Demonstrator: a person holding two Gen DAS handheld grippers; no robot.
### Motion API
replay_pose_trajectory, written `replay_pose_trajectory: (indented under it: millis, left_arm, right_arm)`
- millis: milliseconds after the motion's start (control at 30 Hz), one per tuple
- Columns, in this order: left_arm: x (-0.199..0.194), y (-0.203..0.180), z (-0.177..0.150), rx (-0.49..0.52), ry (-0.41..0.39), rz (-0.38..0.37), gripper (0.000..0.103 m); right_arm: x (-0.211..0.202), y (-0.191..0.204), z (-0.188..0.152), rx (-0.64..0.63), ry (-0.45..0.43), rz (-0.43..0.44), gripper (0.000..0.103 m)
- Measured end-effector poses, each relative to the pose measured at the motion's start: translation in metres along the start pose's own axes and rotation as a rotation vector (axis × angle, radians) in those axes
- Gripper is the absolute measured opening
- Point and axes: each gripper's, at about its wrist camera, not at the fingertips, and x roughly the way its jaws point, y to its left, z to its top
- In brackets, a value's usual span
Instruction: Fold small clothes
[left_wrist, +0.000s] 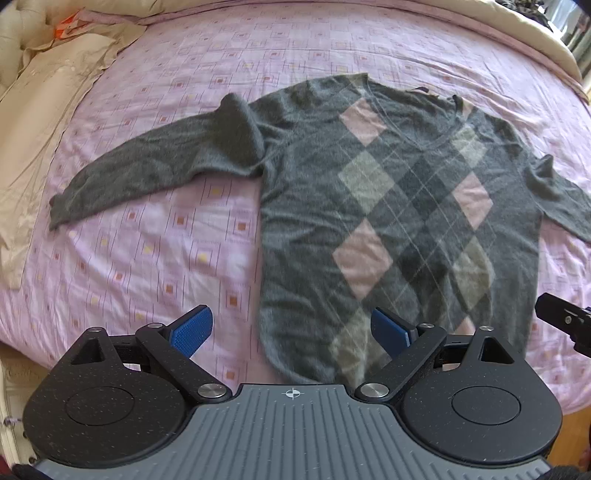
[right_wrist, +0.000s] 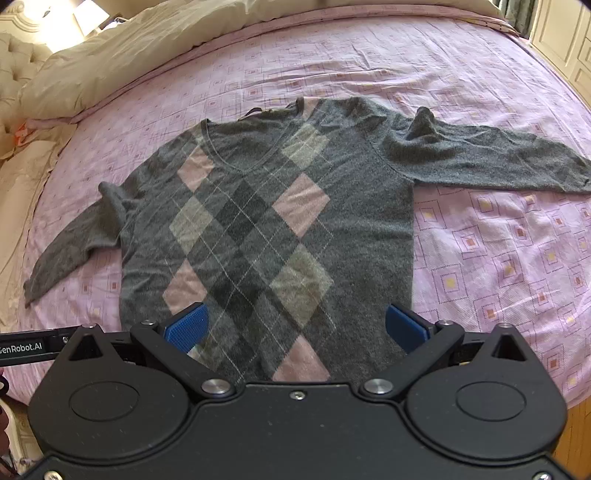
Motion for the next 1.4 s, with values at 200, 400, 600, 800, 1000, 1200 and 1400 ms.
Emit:
replay_pose_trajectory:
  millis: [200, 400, 600, 800, 1000, 1200, 1400]
  left_arm:
    - [0.007, 0.003, 0.022, 0.029, 0.000, -0.017, 0.093]
    - [0.017, 0.003, 0.036, 0.053, 0.008, -0.029, 0.093]
    - [0.024, 0.004, 0.045, 0.070, 0.003, -0.037, 0.093]
    - [0.027, -0.001, 0.054, 0.062, -0.021, -0.118, 0.093]
    - [0.024, -0.026, 0.059, 0.066, -0.112, -0.063, 0.093]
    - [0.020, -0.063, 0.062, 0.075, -0.168, -0.024, 0.093]
    - [0.028, -0.101, 0.061, -0.013, -0.095, -0.051, 0.092]
  right_arm:
    - [0.004, 0.013, 0.013, 0.011, -0.016, -0.026, 0.102]
    - [0.011, 0.018, 0.021, 0.027, -0.018, -0.042, 0.102]
    - [0.016, 0.016, 0.024, 0.046, -0.044, -0.048, 0.102]
    - [0.010, -0.006, 0.030, 0.046, -0.169, -0.100, 0.102]
    - [0.018, -0.063, 0.048, 0.070, -0.186, -0.098, 0.102]
    - [0.032, -0.162, 0.074, 0.231, -0.152, -0.119, 0.089]
    - [0.041, -0.267, 0.098, 0.313, -0.135, -0.183, 0.083]
